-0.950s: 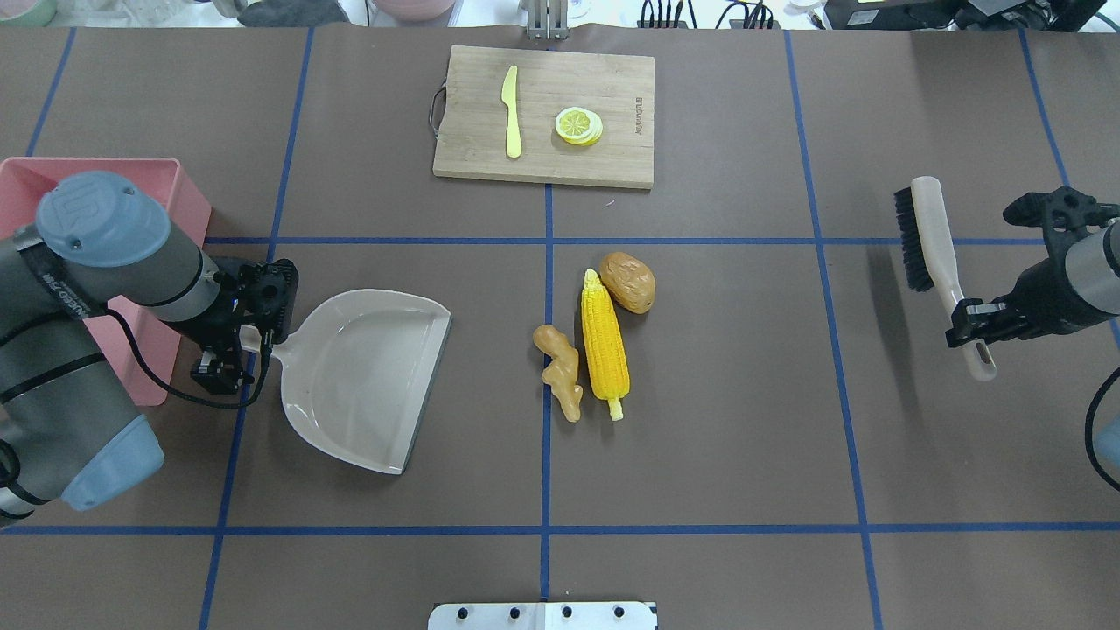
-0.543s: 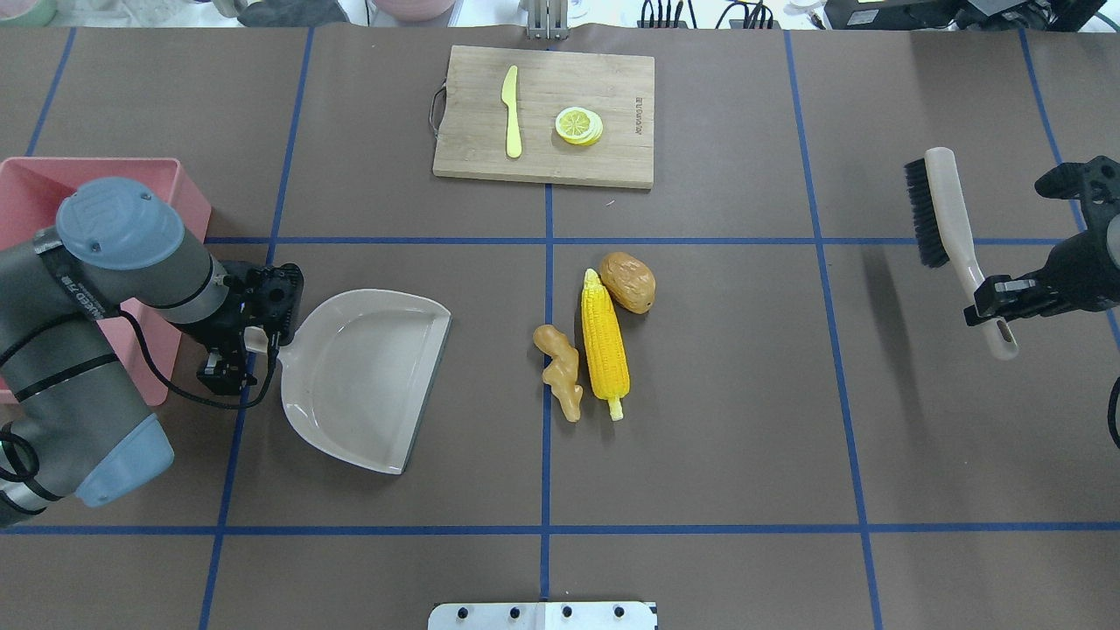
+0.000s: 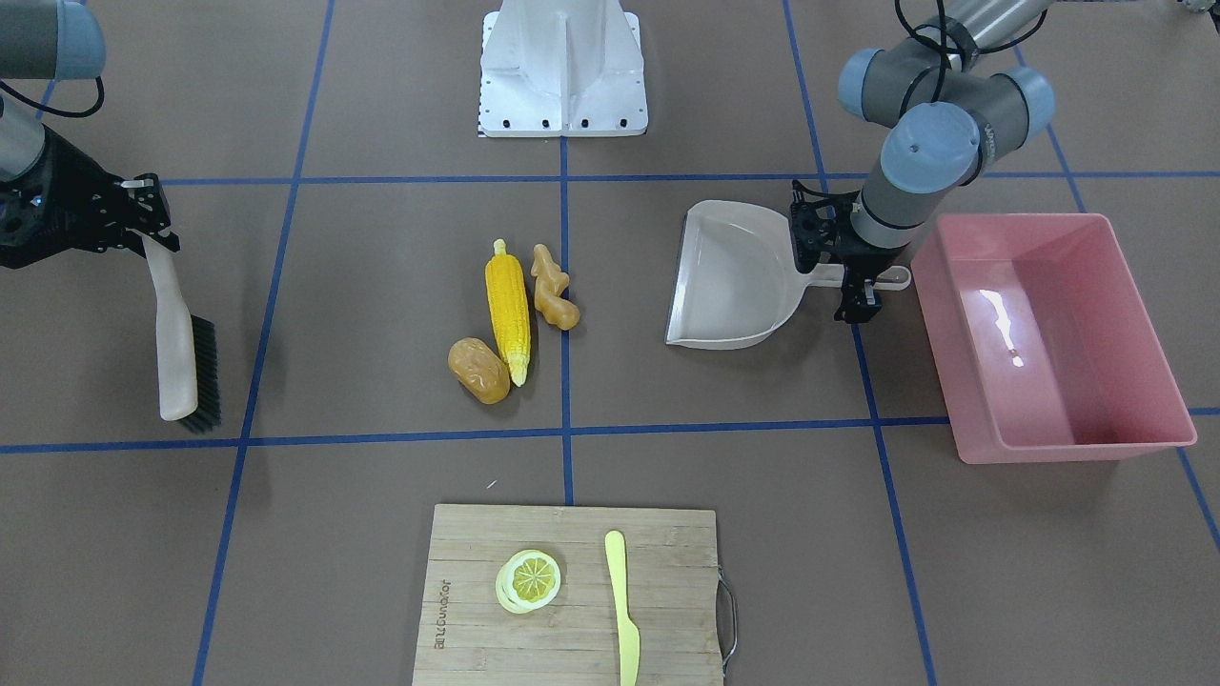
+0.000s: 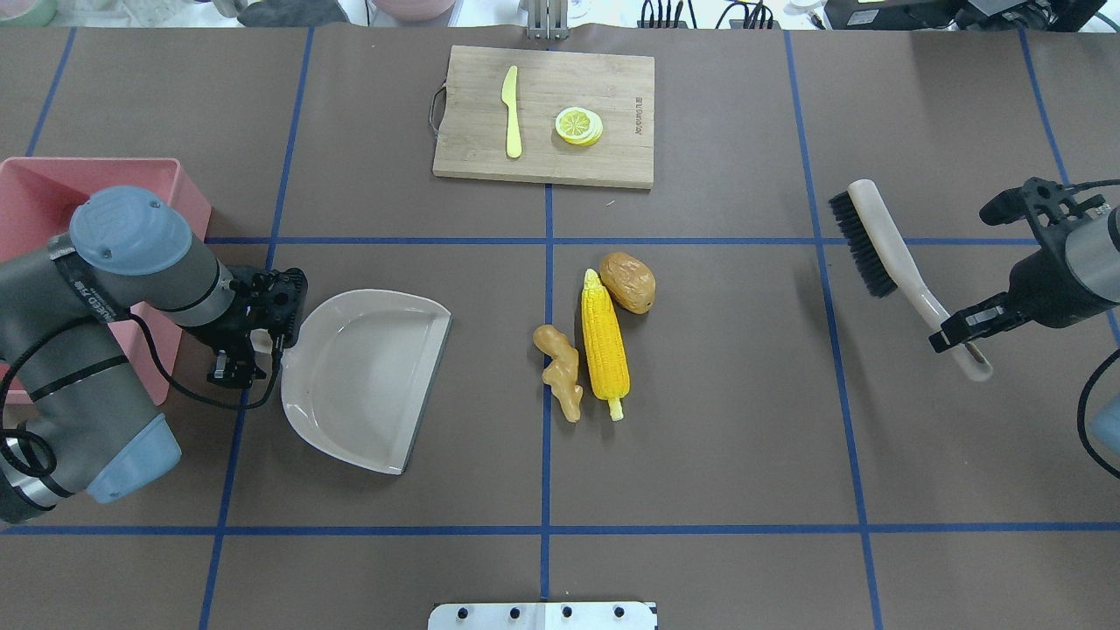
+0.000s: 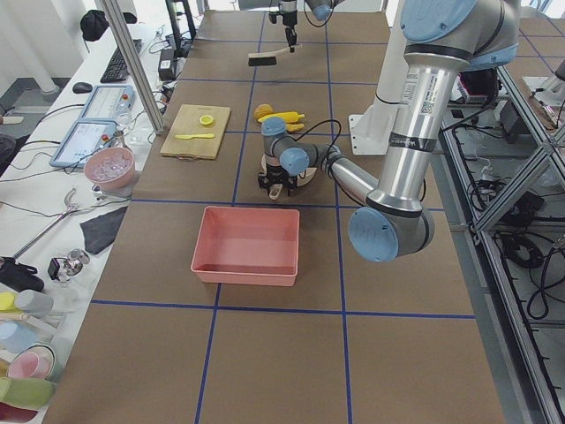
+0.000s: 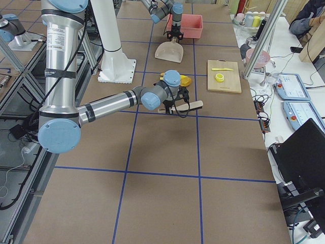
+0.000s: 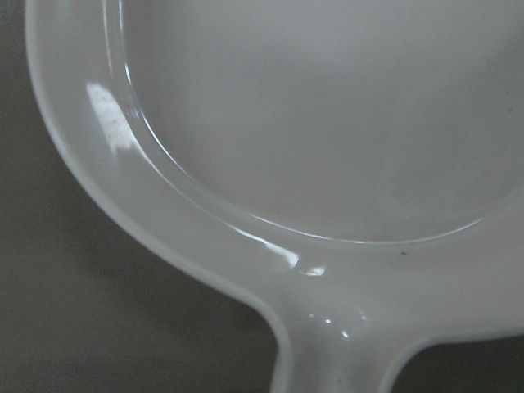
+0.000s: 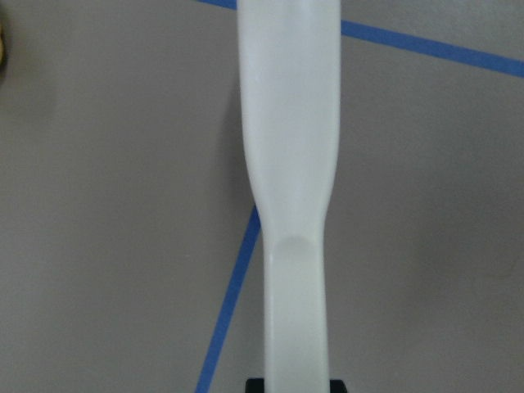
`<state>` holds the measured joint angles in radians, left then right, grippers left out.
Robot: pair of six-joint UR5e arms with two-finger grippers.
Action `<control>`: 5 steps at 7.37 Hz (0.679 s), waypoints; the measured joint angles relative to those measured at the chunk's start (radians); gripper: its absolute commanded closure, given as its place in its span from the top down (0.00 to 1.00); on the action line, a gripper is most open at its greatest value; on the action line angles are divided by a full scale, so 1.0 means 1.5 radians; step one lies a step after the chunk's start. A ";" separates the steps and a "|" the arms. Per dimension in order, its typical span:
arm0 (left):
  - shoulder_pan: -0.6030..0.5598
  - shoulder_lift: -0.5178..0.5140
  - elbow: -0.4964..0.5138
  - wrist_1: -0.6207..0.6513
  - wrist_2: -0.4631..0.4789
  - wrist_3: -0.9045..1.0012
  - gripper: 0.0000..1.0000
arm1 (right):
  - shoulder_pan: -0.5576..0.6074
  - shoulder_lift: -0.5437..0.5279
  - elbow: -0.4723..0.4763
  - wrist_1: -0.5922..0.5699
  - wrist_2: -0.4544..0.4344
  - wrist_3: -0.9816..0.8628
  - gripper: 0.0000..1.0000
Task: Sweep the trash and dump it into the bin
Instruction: 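Grasp the dustpan handle with the left gripper while the right gripper lifts the brush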
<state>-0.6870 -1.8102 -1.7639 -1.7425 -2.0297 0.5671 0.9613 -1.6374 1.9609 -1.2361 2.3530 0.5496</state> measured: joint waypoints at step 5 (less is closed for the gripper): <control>-0.022 -0.001 -0.057 0.076 -0.037 0.002 0.00 | -0.001 0.131 0.004 0.008 0.063 0.319 0.00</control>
<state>-0.7199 -1.8117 -1.8490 -1.6288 -2.0856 0.5704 0.9594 -1.4416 1.9670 -1.2246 2.4472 1.0282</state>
